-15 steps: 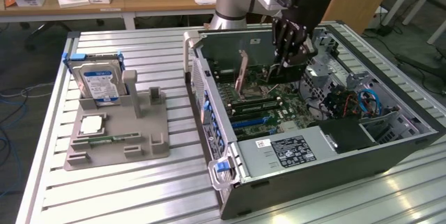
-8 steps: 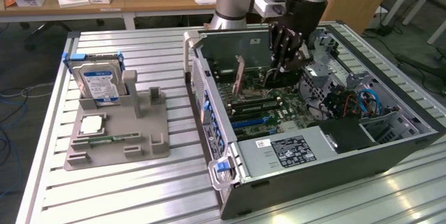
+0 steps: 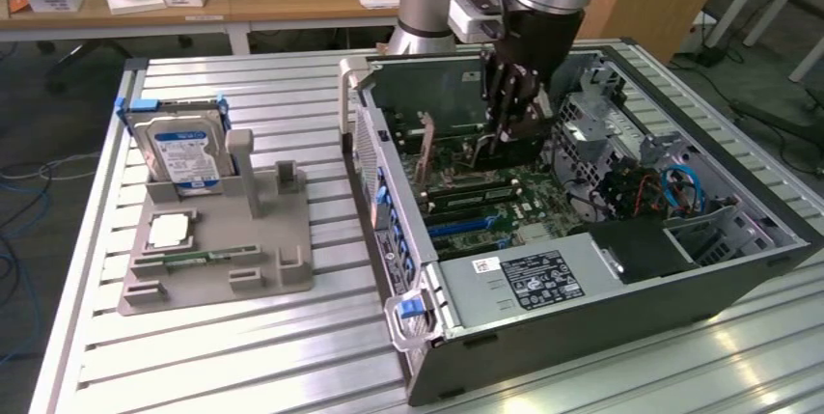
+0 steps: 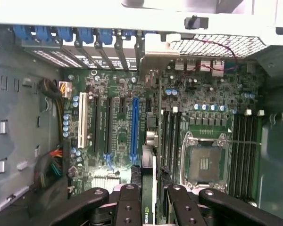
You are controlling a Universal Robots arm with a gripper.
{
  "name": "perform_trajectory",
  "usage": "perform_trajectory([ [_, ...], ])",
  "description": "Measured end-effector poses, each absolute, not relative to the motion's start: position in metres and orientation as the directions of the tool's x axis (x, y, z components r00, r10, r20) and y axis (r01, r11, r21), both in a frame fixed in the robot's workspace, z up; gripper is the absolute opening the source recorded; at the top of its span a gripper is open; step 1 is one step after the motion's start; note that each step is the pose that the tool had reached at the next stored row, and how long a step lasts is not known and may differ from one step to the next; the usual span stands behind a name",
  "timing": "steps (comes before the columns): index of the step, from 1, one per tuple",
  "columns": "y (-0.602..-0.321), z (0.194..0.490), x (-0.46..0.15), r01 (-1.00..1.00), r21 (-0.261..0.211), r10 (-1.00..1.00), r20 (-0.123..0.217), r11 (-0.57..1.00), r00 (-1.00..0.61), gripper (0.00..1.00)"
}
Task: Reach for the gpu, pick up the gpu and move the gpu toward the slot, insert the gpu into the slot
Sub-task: 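Insert the gpu into the slot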
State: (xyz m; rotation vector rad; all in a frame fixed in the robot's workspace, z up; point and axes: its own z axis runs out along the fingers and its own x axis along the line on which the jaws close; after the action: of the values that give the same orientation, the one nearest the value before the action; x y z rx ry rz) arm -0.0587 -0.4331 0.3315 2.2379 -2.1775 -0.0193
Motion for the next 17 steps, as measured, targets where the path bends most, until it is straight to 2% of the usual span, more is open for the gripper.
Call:
perform_trajectory([
  [17, -0.450, 0.313, -0.059, -0.999, 0.017, -0.999, 0.004, 0.047, -0.047, 0.26],
])
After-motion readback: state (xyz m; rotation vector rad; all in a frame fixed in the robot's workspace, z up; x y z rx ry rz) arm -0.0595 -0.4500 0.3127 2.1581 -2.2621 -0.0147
